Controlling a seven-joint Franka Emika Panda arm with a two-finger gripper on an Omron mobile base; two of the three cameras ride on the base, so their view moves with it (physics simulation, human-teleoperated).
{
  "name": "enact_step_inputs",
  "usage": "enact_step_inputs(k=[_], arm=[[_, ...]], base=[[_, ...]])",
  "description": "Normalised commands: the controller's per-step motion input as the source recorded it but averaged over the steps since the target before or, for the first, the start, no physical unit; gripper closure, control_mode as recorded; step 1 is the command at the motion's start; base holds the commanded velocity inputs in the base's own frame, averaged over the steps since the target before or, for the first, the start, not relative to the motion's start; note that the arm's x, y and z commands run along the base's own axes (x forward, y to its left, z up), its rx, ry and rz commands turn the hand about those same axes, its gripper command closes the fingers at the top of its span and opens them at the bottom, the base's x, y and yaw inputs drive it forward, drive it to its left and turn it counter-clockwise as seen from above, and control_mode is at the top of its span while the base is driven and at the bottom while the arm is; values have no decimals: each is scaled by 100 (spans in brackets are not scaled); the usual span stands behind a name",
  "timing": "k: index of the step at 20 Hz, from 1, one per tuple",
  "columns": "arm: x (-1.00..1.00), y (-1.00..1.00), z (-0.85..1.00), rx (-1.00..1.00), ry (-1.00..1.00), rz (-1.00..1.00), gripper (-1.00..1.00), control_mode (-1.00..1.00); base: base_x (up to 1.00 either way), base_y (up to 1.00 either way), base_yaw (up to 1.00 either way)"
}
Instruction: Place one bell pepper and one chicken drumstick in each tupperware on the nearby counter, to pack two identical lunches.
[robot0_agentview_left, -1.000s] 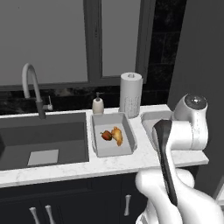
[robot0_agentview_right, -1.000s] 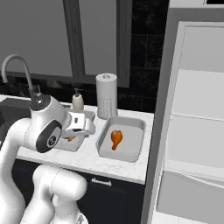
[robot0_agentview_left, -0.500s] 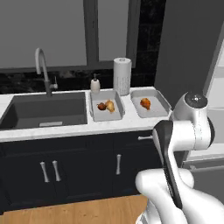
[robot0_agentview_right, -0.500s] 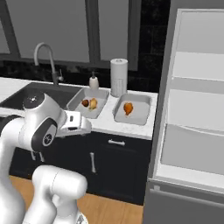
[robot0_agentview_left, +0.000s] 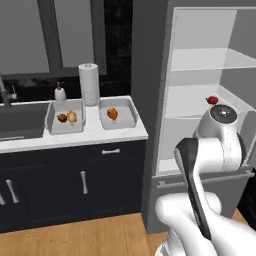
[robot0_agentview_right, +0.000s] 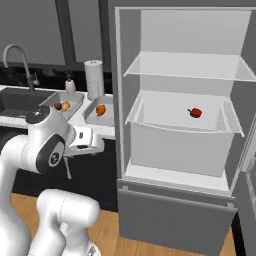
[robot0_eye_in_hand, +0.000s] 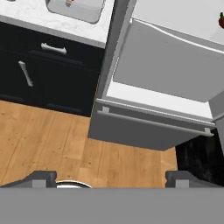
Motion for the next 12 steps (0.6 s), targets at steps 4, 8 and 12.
enact_step_inputs(k=[4,8,12], arm=[[0,0,0,0,0,0,-100,100],[0,0,0,0,0,0,-100,100],[0,0,0,0,0,0,-100,100]], base=[[19,-81,0],[29,-56,0],[36,-46,0]])
